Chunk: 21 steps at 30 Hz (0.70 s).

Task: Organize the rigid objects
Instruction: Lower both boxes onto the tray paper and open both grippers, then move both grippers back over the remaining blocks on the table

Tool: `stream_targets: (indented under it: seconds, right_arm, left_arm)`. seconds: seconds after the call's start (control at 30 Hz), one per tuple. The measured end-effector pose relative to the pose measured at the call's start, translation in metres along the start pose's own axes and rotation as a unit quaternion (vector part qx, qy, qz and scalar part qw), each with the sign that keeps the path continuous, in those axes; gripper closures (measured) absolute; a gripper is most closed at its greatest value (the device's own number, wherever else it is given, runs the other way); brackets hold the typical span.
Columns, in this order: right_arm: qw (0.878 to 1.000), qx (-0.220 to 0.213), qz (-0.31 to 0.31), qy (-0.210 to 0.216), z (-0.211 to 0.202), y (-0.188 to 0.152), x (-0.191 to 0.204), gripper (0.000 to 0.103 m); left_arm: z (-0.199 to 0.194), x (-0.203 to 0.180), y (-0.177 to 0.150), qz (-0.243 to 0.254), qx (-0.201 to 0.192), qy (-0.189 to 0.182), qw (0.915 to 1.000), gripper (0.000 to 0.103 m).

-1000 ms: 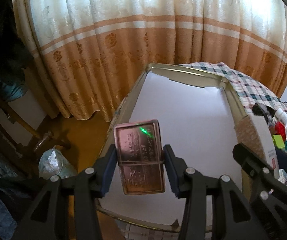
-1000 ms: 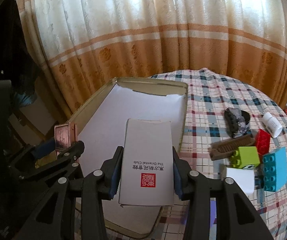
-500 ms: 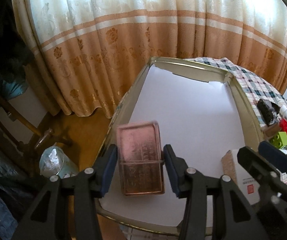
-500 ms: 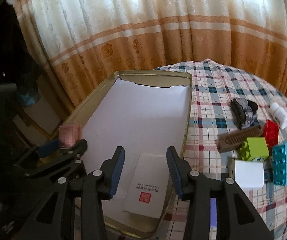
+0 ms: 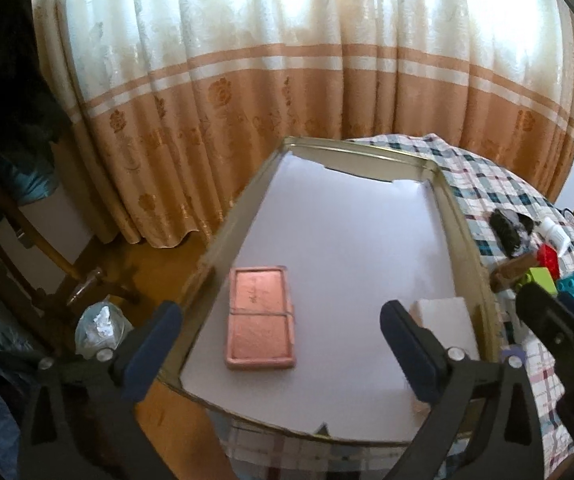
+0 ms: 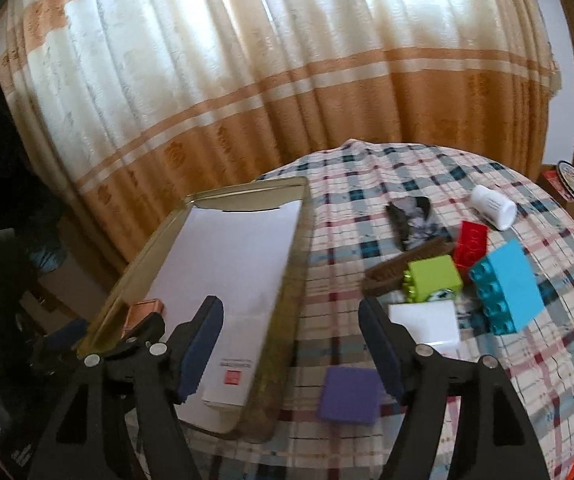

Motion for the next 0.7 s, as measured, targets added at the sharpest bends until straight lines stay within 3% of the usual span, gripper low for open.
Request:
stream_targets:
  seconds: [0.3, 0.6, 0.7]
  right_arm:
    - [1.0, -0.009, 0.016, -0.024, -0.01, -0.007, -0.023, 0.03]
    - [0.994, -0.07, 0.007, -0.079, -0.032, 0.0, -0.037, 0.03]
    - [0.994, -0.071, 0.007, -0.084, -0.034, 0.001, -0.043, 0.026]
  left_arm:
    - [-0.007, -0.016, -0.007, -0.004, -0.006, -0.004, 1.0, 0.001]
    - [-0.013, -0.026, -0.009, 0.004, -0.018, 0.002, 0.9998, 0.001]
    - [-0.014, -0.029, -0.01, 0.006, -0.017, 0.0, 0.9998, 0.001]
Point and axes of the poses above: each gripper's, at about its wrist camera, not at the fingertips, and z roughly the way its jaws point, x to its left, y to its top, the point moved 5 cm from there along z, roughly the way its jaws point, and after that the axes turned 7 degrees about -y, right-handed, at the moved point
